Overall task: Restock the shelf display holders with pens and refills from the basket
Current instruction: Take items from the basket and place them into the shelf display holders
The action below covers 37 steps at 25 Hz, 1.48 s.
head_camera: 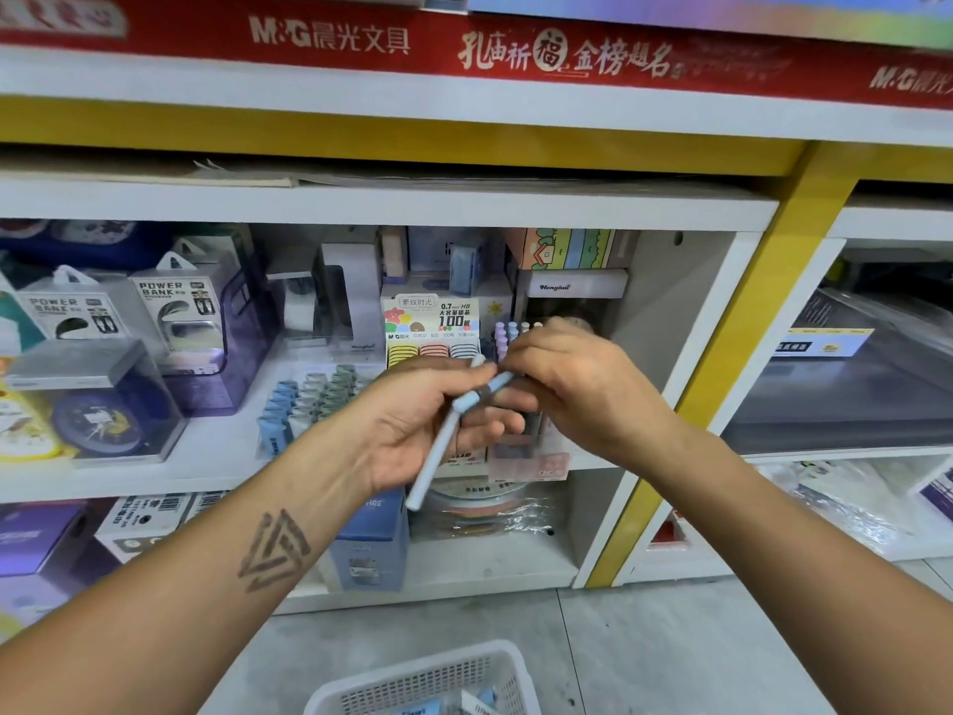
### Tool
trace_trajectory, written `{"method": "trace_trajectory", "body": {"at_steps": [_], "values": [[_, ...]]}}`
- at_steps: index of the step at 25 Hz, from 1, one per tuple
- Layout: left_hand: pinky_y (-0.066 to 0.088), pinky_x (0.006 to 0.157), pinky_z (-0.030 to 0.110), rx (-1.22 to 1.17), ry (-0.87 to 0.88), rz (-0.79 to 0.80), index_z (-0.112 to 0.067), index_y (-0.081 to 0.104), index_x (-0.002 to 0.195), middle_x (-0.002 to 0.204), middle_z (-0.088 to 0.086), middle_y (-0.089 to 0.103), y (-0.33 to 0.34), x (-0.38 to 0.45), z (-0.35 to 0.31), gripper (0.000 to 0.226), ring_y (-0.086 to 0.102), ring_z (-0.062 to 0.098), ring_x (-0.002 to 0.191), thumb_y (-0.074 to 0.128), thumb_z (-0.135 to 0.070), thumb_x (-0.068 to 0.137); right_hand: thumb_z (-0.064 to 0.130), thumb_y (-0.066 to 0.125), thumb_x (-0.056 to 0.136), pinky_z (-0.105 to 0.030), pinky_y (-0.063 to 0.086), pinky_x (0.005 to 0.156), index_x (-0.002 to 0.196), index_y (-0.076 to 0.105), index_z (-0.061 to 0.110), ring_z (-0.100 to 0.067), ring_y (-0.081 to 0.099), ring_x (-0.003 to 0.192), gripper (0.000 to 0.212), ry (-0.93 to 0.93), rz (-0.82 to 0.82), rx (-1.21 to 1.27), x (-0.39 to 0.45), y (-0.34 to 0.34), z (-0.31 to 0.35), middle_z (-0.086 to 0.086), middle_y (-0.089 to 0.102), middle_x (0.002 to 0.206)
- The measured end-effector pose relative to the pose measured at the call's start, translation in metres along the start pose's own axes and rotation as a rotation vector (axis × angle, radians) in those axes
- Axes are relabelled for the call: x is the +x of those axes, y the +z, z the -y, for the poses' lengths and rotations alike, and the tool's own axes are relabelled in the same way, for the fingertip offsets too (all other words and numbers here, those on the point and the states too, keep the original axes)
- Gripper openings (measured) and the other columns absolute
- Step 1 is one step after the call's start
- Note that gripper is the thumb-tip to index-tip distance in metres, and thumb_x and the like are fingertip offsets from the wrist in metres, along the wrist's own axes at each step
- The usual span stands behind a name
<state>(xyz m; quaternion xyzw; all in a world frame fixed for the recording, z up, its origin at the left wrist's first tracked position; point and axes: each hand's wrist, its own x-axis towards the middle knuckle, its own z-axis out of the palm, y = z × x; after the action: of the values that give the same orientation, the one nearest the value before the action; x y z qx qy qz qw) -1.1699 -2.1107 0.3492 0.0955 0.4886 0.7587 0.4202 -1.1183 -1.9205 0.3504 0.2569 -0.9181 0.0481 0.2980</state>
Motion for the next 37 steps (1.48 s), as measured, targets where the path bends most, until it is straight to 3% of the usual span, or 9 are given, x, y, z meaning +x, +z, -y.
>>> {"method": "trace_trajectory", "body": {"at_steps": [3, 6, 8, 12, 15, 18, 23, 29, 37], "values": [[0.039, 0.031, 0.015, -0.008, 0.032, -0.026, 0.009, 0.058, 0.116, 0.079, 0.016, 0.07, -0.01, -0.003, -0.013, 0.032, 0.052, 0.012, 0.038, 0.045, -0.017, 0.101, 0.015, 0.068, 0.091, -0.035, 0.052, 0.067, 0.11, 0.064, 0.011, -0.022, 0.064, 0.077, 0.02, 0.251, -0.115, 0.164, 0.008, -0.001, 0.0, 0.002, 0.065, 0.08], [0.023, 0.028, 0.017, 0.072, 0.069, -0.097, 0.0, 0.053, 0.127, 0.071, 0.01, 0.061, -0.016, -0.003, -0.013, 0.03, 0.034, 0.009, 0.034, 0.045, -0.015, 0.101, 0.008, 0.072, 0.087, -0.033, 0.058, 0.064, 0.139, 0.032, 0.051, -0.018, 0.067, 0.065, 0.078, 0.616, -0.127, 0.61, 0.009, -0.009, 0.005, -0.002, 0.063, 0.068], [0.021, 0.029, 0.016, 0.104, 0.042, -0.109, -0.005, 0.052, 0.12, 0.07, 0.01, 0.06, -0.014, -0.002, -0.009, 0.023, 0.034, 0.01, 0.033, 0.047, -0.016, 0.101, 0.004, 0.072, 0.086, -0.033, 0.061, 0.065, 0.143, 0.02, 0.058, -0.018, 0.07, 0.062, 0.095, 0.68, -0.088, 0.631, 0.007, -0.008, 0.002, -0.003, 0.064, 0.064], [0.02, 0.031, 0.018, 0.132, -0.006, -0.104, -0.005, 0.052, 0.117, 0.071, 0.01, 0.06, -0.01, -0.002, -0.002, 0.023, 0.036, 0.01, 0.033, 0.047, -0.02, 0.1, 0.012, 0.066, 0.094, -0.022, 0.053, 0.07, 0.141, 0.044, 0.031, -0.014, 0.068, 0.076, 0.056, 0.595, 0.011, 0.354, 0.005, -0.001, 0.002, 0.001, 0.068, 0.079], [0.02, 0.034, 0.019, 0.161, -0.027, -0.126, -0.005, 0.056, 0.11, 0.074, 0.011, 0.06, -0.01, -0.001, 0.002, 0.022, 0.038, 0.012, 0.037, 0.047, -0.022, 0.1, 0.014, 0.068, 0.093, -0.021, 0.043, 0.073, 0.107, 0.074, 0.007, -0.021, 0.066, 0.085, 0.017, 0.426, -0.019, 0.152, 0.003, 0.002, 0.0, -0.006, 0.074, 0.091], [0.022, 0.034, 0.019, 0.146, -0.056, -0.144, -0.003, 0.057, 0.108, 0.073, 0.012, 0.06, -0.01, 0.001, 0.005, 0.026, 0.04, 0.013, 0.041, 0.04, -0.022, 0.1, 0.016, 0.073, 0.089, -0.013, 0.037, 0.073, 0.099, 0.079, 0.009, -0.013, 0.061, 0.082, 0.013, 0.424, -0.016, 0.178, 0.002, 0.004, -0.004, -0.002, 0.075, 0.092], [0.03, 0.036, 0.019, 0.123, -0.048, -0.162, -0.004, 0.057, 0.11, 0.069, 0.01, 0.06, -0.01, 0.002, 0.007, 0.023, 0.044, 0.015, 0.048, 0.04, -0.014, 0.098, 0.014, 0.073, 0.088, -0.034, 0.051, 0.081, 0.097, 0.08, 0.016, -0.014, 0.059, 0.091, 0.011, 0.416, 0.06, 0.15, 0.0, 0.001, -0.008, 0.005, 0.075, 0.092], [0.046, 0.051, 0.025, 0.102, 0.02, -0.155, -0.008, 0.063, 0.109, 0.077, 0.012, 0.066, -0.008, 0.0, 0.006, 0.016, 0.059, 0.02, 0.06, 0.05, -0.011, 0.1, 0.014, 0.073, 0.088, -0.039, 0.053, 0.076, 0.098, 0.079, 0.015, -0.021, 0.06, 0.092, 0.011, 0.329, 0.11, 0.064, 0.0, 0.003, -0.009, 0.003, 0.076, 0.091], [0.033, 0.046, 0.022, 0.084, 0.001, -0.142, -0.007, 0.063, 0.106, 0.071, 0.012, 0.059, -0.009, 0.001, 0.004, 0.025, 0.041, 0.014, 0.05, 0.039, -0.008, 0.097, 0.021, 0.073, 0.088, -0.038, 0.053, 0.074, 0.097, 0.073, 0.02, -0.023, 0.062, 0.083, 0.01, 0.439, 0.068, 0.061, 0.004, 0.007, -0.006, -0.002, 0.065, 0.088]]}}
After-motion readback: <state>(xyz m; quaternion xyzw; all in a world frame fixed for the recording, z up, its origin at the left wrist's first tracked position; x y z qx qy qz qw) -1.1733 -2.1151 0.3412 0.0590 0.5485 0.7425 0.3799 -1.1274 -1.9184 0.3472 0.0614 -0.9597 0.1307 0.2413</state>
